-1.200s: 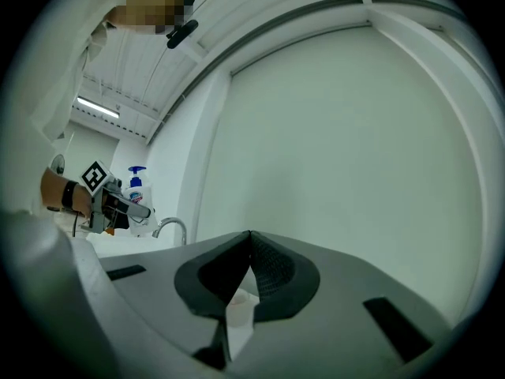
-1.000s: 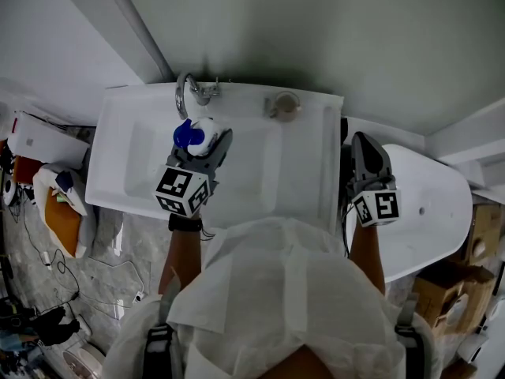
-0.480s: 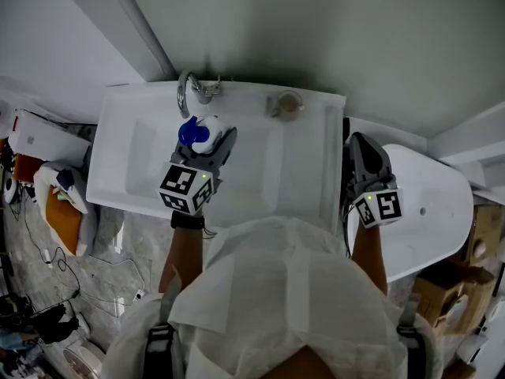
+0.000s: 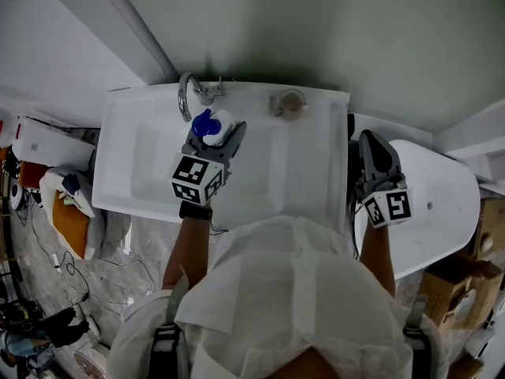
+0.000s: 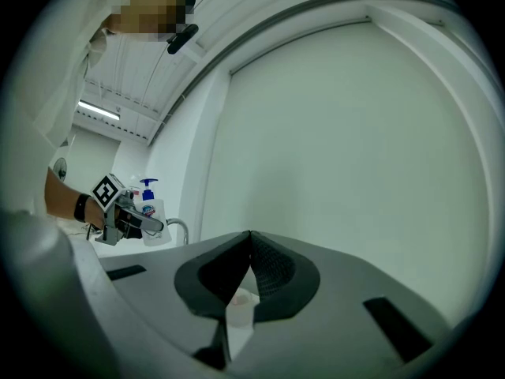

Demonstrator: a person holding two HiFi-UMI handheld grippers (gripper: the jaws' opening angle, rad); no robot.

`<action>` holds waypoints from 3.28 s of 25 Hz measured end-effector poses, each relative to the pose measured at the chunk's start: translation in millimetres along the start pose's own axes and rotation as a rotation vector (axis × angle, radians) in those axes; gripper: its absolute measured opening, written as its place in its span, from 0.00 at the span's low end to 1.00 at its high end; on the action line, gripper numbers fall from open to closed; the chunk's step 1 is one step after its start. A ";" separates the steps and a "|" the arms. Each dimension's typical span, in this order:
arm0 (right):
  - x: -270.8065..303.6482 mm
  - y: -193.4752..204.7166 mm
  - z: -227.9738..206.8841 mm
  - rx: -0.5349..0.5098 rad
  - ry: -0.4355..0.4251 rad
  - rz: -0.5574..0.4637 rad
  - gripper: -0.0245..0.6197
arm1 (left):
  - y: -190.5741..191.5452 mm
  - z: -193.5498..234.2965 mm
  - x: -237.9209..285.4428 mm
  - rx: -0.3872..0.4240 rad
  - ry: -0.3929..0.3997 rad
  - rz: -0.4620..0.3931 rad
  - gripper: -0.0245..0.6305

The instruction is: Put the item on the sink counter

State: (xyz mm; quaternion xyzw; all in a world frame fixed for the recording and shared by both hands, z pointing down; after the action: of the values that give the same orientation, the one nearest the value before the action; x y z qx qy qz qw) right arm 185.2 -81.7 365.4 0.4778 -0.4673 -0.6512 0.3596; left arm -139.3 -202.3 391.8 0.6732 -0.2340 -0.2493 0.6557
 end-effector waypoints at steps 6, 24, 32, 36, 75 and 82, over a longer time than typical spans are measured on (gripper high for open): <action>0.6 8.2 -6.1 0.007 0.023 0.022 0.05 | 20.7 10.5 24.2 -0.008 0.015 0.027 0.35; 8.9 15.5 -13.2 0.017 0.042 0.047 0.05 | 87.4 42.2 94.8 -0.052 0.015 0.088 0.35; 15.5 23.7 -14.9 0.023 0.034 0.077 0.05 | 131.4 50.5 120.2 -0.054 0.017 0.164 0.35; 24.6 33.1 -16.0 0.018 0.015 0.103 0.05 | 147.4 53.5 133.7 -0.061 0.019 0.182 0.35; 50.3 55.3 -13.4 0.038 -0.046 0.159 0.05 | 200.1 65.0 163.1 -0.061 0.016 0.226 0.49; 51.9 55.5 -12.0 0.047 -0.041 0.143 0.05 | 193.1 68.4 151.8 -0.068 0.010 0.212 0.55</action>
State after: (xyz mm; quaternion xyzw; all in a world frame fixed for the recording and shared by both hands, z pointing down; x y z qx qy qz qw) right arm 183.1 -149.3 402.1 0.4382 -0.5227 -0.6223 0.3841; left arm -64.7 -358.0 579.4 0.6232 -0.2920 -0.1831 0.7020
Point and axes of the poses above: the fingertips, and each gripper's own axes: x forward along the fingers, z to its left, y out of its underside, the point moved 7 cm from there along -x, backward along the fingers, and after that the axes turned 14 degrees about -z, right-handed, at the moved point
